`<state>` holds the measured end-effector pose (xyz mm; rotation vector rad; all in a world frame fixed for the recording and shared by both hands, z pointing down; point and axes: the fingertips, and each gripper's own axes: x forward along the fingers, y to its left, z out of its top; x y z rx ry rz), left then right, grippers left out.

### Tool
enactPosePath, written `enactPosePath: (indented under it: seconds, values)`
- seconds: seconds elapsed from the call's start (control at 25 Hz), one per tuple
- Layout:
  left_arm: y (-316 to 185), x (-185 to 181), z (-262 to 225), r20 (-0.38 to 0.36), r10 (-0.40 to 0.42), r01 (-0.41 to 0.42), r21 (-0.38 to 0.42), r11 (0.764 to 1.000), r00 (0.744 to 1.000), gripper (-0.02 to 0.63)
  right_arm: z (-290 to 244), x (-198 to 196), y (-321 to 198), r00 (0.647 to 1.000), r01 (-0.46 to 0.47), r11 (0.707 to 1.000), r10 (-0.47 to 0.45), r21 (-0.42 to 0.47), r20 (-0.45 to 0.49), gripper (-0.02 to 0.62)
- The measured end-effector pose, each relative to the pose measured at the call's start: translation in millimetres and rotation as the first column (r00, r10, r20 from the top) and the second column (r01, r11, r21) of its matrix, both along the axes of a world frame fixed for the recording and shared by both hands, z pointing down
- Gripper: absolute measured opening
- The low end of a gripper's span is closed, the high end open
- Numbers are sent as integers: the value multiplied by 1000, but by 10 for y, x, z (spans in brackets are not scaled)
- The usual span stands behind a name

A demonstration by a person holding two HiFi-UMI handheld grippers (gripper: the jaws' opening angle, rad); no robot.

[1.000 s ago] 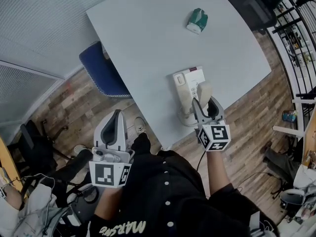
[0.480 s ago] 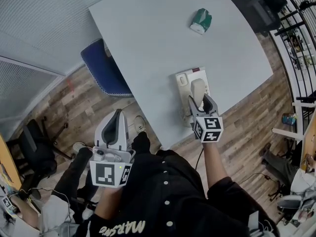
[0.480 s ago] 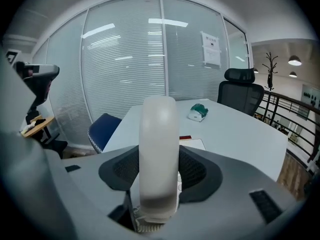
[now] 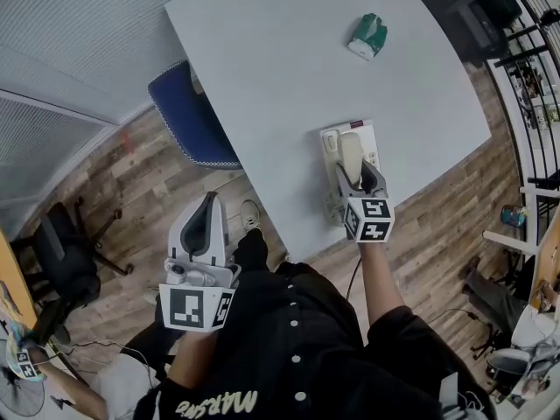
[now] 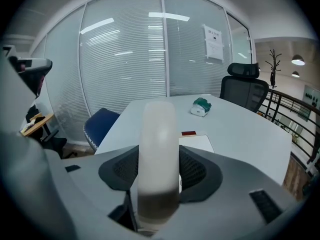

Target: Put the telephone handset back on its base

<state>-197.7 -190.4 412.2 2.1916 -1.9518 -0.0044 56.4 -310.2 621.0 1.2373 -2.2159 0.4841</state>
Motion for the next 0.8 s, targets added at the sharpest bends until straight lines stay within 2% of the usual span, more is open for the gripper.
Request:
enactPosePath:
  seconds: [0.8]
  values:
    - [-2, -115, 58, 7, -60, 60, -23, 998, 998, 15, 293, -104, -124, 999, 20, 998, -22, -64, -38, 236]
